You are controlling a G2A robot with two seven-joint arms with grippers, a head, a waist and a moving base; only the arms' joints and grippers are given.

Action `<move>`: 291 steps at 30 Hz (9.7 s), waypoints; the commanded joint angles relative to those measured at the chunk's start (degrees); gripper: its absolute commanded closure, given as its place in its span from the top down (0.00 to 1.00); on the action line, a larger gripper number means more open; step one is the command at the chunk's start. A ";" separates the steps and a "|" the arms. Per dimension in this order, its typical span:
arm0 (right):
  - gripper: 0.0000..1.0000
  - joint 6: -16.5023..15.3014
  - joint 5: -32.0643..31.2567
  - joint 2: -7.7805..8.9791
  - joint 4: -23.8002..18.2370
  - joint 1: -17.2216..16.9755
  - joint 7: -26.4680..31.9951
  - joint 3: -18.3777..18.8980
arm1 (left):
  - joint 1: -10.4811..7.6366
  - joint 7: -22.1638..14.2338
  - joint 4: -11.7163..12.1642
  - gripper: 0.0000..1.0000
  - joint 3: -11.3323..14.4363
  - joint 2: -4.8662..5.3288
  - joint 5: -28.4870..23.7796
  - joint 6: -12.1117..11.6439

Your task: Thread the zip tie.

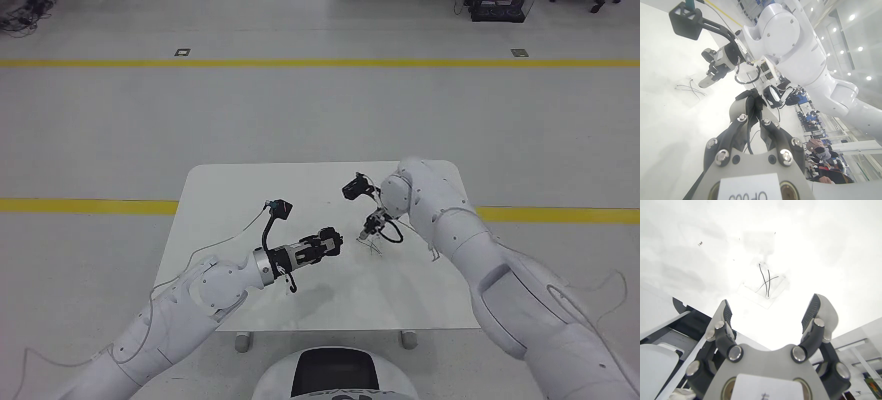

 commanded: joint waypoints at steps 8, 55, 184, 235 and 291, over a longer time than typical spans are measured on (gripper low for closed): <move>1.00 0.00 0.00 0.08 -0.29 -0.20 -0.39 -0.14 | 0.00 0.00 0.00 0.00 0.00 0.00 0.00 0.00; 0.38 0.00 7.11 9.27 -12.96 -1.48 -10.30 -19.38 | 0.00 0.00 0.00 0.00 0.00 0.00 0.00 0.00; 0.00 0.00 6.81 -6.60 13.60 -0.95 -15.43 -23.97 | 0.00 0.00 0.00 0.00 0.00 0.00 0.00 0.00; 0.00 0.00 5.78 -5.48 10.86 -0.79 -15.43 -23.97 | 0.00 0.00 0.00 0.00 0.00 0.00 0.00 0.00; 0.00 0.00 20.24 16.49 -17.15 -0.73 -24.77 -20.74 | 0.00 0.00 0.00 0.00 0.00 0.00 0.00 0.00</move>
